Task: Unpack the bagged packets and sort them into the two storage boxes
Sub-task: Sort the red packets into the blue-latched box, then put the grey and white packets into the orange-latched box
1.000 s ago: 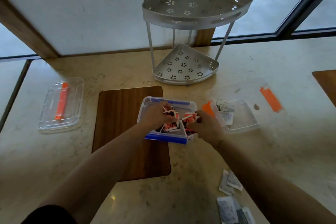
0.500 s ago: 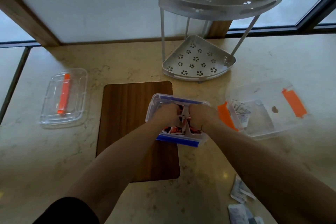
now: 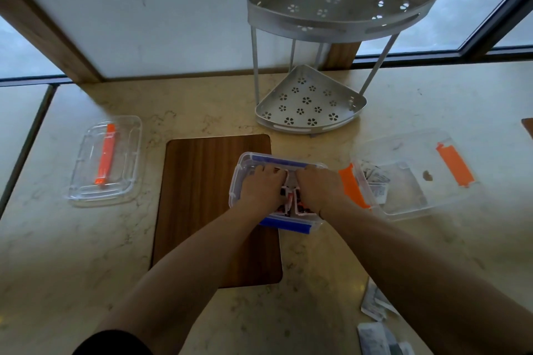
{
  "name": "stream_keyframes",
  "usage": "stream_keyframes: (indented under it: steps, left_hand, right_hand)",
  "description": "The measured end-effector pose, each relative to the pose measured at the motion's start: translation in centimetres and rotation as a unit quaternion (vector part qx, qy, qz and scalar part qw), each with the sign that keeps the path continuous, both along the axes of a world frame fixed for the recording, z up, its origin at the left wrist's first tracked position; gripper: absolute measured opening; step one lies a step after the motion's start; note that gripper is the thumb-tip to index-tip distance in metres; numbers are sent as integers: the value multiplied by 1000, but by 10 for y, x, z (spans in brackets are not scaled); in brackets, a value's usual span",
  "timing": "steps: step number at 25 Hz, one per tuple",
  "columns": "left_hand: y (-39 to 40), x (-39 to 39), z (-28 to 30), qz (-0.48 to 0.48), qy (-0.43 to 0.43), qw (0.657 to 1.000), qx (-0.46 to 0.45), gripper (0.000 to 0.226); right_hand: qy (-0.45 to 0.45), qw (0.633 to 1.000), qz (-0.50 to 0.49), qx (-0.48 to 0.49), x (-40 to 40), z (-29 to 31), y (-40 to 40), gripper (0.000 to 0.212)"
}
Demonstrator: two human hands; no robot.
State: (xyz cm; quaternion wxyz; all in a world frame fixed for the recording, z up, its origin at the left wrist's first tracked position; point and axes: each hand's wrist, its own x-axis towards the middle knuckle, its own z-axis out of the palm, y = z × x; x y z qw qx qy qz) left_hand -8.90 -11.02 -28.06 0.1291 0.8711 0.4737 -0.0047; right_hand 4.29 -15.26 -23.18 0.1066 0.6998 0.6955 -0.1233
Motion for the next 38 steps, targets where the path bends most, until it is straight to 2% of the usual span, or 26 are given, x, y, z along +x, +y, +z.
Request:
stream_keyframes:
  steps: [6,9,14,17,25,29,38]
  left_hand:
    - [-19,-8,38,-6,-13,1000,-7,38]
    - [-38,-6,53,-14,-43,999,16,40]
    - [-86,7,64,-27,-100,994,29,43]
    - [-115,19,66,-21,-116,993,-8,42]
    - [-199,75,45,29,-81,993,-82,44]
    - [-237,95,28,72,-37,991,-109,43]
    - [-322,84,1,201,14,967,-158,43]
  right_hand:
    - [74,996,-9,47,8,25,-29,26]
    - [115,992,-11,59,16,41,-60,29]
    - [117,991,-28,59,41,55,-108,40]
    - [107,992,-23,62,66,56,-133,41]
    - [119,992,-18,37,159,34,-217,37]
    - [106,994,39,10,194,10,-258,33]
    - [152,973,148,-93,188,-45,-299,36]
